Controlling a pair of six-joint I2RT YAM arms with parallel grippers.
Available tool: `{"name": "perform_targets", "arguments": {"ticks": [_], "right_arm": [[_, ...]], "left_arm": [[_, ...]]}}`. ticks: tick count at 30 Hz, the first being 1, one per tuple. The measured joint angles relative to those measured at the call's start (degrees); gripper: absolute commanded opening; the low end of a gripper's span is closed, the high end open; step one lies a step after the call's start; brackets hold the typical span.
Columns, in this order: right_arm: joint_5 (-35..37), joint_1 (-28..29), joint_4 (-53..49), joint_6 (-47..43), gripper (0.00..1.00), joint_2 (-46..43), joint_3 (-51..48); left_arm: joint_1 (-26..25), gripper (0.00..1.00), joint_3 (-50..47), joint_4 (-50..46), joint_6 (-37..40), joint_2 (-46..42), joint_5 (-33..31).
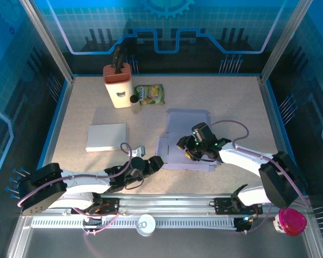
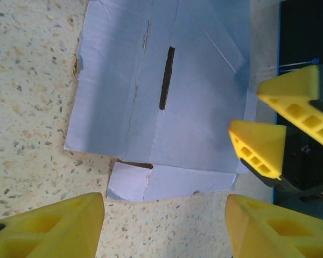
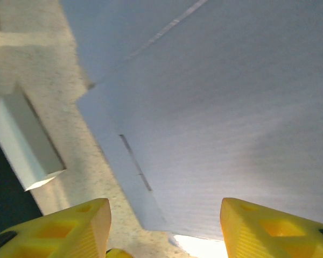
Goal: Fold the paper box
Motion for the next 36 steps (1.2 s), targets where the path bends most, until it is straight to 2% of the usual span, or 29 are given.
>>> {"name": "perform_targets", "arguments": {"ticks": [5,12,18,24,28,32,36], "right_arm": [[-1.7,-6.0,0.5,-3.1,0.55,-0.6,0.0],[-6.2,-12.9,0.7,-8.2,0.53,2.3,0.1],[-8.4,-13.5,2.1,-9.6,0.52,4.0,0.0],[-9.2,-13.5,4.0,-9.6,0.52,4.3,-0.6],[-9.2,-13.4,4.3,-9.6,0.52,4.3,-1.6],[-9.2,-13.4,4.4,-9.6,0.52,4.3,-1.9],[-9.2,-13.0,4.4,-9.4,0.52,3.2,-2.1]], "left_arm": [[-1.6,0.59,0.0,4.0,-5.9,2.5,-2.0],[-3.3,0.55,0.0,12.3,-12.7,11.5,-4.3],[-4.1,0.44,-1.3,23.3,-16.5,19.4,-7.6],[-4.6,0.3,-1.9,36.8,-16.9,28.5,-10.4],[-5.0,0.29,-2.7,46.4,-17.7,34.6,-12.1],[-5.9,0.25,-2.9,49.3,-18.0,36.5,-14.2],[-6.3,0.17,-2.9,49.2,-18.0,37.1,-15.2]]}}
